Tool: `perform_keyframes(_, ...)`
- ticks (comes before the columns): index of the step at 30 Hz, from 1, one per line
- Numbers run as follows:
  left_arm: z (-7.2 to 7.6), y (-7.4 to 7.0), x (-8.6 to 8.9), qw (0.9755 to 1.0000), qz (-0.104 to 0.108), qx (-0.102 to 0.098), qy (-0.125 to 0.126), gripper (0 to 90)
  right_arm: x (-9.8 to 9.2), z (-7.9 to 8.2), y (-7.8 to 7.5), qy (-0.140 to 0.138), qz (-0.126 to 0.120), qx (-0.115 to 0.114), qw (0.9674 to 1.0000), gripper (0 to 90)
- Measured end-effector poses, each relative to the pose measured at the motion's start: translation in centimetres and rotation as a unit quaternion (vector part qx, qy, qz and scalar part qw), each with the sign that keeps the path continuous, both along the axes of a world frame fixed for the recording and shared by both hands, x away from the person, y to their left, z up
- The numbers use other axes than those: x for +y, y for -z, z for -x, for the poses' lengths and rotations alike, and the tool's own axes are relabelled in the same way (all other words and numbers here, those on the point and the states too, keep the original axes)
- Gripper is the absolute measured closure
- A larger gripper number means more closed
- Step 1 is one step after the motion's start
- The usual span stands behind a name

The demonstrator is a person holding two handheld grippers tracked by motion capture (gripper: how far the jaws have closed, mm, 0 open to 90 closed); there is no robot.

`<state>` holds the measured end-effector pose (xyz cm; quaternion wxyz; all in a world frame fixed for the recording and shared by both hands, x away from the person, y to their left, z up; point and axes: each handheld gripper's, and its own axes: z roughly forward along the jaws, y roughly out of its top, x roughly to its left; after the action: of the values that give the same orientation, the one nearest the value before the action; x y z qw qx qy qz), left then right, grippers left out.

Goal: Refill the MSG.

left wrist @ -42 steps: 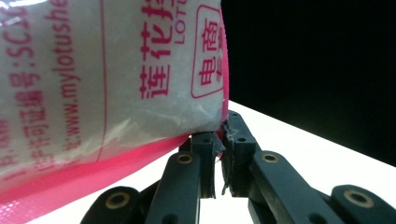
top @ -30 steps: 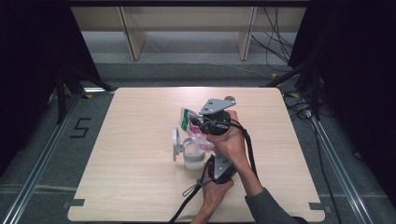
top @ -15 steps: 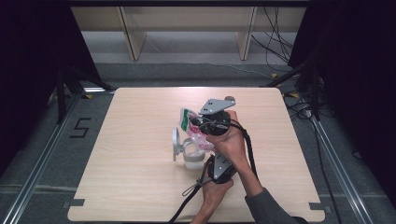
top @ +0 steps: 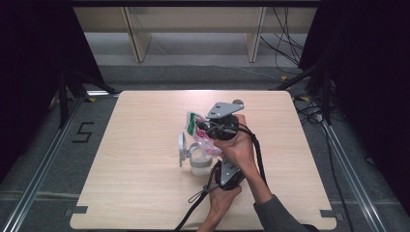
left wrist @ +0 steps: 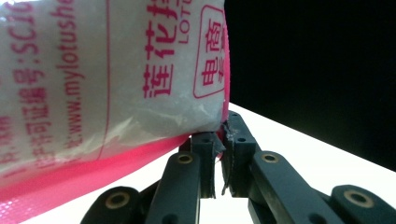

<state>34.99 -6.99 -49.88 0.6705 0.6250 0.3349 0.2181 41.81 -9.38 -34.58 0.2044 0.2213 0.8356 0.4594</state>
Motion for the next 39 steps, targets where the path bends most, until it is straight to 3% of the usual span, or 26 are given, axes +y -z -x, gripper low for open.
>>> perform_keyframes(5,-0.03,-0.03,0.02,1.0000,0.000,0.001,0.000,83.9,-0.07,0.04,-0.11,-0.002,0.004,0.004,1.0000,90.0)
perform_keyframes(10,-0.02,-0.06,0.06,1.0000,-0.002,-0.001,0.000,83.9,-0.01,0.04,-0.10,0.000,0.003,-0.007,1.0000,90.0)
perform_keyframes(19,-0.06,-0.08,0.03,1.0000,-0.001,-0.001,-0.002,83.9,0.05,0.05,-0.12,-0.003,0.002,-0.004,1.0000,90.0)
perform_keyframes(21,-0.05,-0.11,-0.01,1.0000,0.001,-0.001,-0.001,83.9,0.07,0.18,-0.12,0.003,0.001,0.006,1.0000,90.0)
perform_keyframes(35,-0.07,-0.21,0.05,1.0000,0.001,-0.001,0.000,83.9,0.06,0.03,-0.25,-0.005,0.010,-0.016,0.9998,90.0)
perform_keyframes(39,-0.10,-0.22,0.06,1.0000,0.001,-0.001,0.001,83.9,0.09,0.08,-0.21,-0.004,0.004,-0.007,1.0000,90.0)
